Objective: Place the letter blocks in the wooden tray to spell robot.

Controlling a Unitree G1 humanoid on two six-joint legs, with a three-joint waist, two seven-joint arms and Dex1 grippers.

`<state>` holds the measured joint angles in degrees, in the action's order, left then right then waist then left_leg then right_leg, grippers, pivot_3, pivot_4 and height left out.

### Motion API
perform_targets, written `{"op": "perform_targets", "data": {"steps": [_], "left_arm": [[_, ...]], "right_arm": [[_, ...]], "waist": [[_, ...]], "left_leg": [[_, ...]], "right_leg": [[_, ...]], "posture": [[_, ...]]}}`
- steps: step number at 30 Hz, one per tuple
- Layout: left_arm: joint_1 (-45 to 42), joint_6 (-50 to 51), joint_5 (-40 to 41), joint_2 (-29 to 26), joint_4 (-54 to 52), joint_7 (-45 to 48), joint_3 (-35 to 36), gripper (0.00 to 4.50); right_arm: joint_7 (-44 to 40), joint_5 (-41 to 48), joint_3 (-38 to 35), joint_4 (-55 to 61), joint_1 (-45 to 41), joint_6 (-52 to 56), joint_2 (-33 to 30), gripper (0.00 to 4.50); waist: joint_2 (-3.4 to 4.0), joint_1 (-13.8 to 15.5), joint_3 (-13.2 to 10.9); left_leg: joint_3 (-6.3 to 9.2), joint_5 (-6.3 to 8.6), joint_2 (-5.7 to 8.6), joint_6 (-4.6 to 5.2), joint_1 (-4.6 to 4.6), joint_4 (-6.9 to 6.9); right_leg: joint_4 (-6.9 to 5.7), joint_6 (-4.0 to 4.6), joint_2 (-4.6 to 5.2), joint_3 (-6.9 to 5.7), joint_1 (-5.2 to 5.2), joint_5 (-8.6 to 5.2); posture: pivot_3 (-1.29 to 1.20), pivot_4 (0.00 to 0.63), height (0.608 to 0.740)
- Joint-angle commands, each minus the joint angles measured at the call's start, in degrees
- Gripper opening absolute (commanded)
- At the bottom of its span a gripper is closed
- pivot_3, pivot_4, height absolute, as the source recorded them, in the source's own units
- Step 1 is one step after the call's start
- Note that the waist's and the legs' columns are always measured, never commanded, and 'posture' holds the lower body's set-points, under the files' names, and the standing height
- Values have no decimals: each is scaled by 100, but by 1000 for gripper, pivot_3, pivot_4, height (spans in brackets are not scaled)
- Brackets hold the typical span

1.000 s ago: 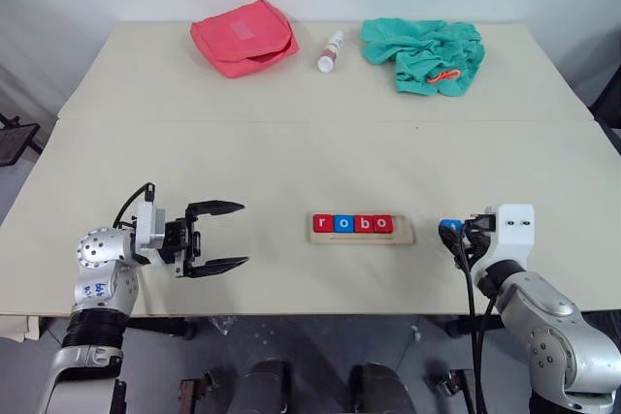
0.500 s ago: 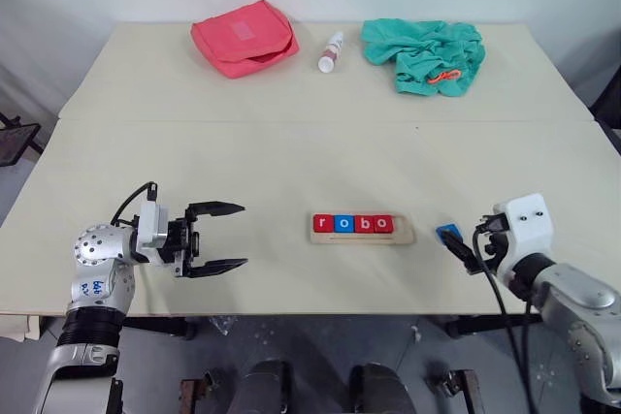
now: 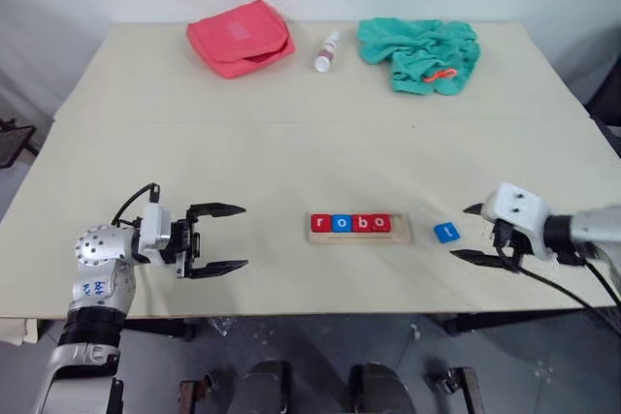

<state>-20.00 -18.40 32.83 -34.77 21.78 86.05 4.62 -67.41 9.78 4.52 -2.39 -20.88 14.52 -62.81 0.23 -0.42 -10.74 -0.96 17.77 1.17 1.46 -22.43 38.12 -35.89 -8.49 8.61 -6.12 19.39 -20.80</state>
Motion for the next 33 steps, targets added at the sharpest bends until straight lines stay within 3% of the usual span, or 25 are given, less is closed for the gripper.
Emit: {"op": "perform_targets", "data": {"steps": [1, 6, 16, 25, 33], "left_arm": [[181, -68, 72, -58, -300, 439, 60, 4500], [451, -65, 99, -77, -558, 278, 120, 4500], [683, -60, 95, -67, -802, 128, 218, 4500], [761, -25, 136, -19, -905, 104, 282, 4500], [699, 10, 222, 130, -887, -35, 415, 4500]], "right_arm": [[-533, -383, 332, -688, -467, -788, 49, 4477], [-897, -732, 721, -1527, -1169, -1372, 388, 4477], [-1302, -1064, 971, -2215, -1499, -1962, 658, 4477], [-1374, -1120, 865, -2341, -1556, -1997, 755, 1507], [-1127, -802, 490, -1941, -1478, -1368, 736, 1465]], "waist": [[0, -1, 0], [0, 31, 0], [-1, 25, 0], [-11, 18, 6], [-10, 23, 6]], "left_leg": [[1, 0, -1, 0, 0, -2], [4, 0, 0, 0, -5, 3], [13, 0, 1, 0, -5, 8], [12, 0, -1, -1, 4, 18], [12, 0, -1, -1, 3, 19]], "right_leg": [[-1, 0, -1, -2, 2, 0], [-2, 0, 2, -6, 1, 0], [-3, 0, 2, -13, -3, 0], [-2, 0, 1, -12, -17, 0], [-2, 0, 1, -11, -16, 0]], "posture": [[0, 150, 740], [0, 150, 740], [0, 150, 740], [0, 150, 740], [0, 150, 740]]}}
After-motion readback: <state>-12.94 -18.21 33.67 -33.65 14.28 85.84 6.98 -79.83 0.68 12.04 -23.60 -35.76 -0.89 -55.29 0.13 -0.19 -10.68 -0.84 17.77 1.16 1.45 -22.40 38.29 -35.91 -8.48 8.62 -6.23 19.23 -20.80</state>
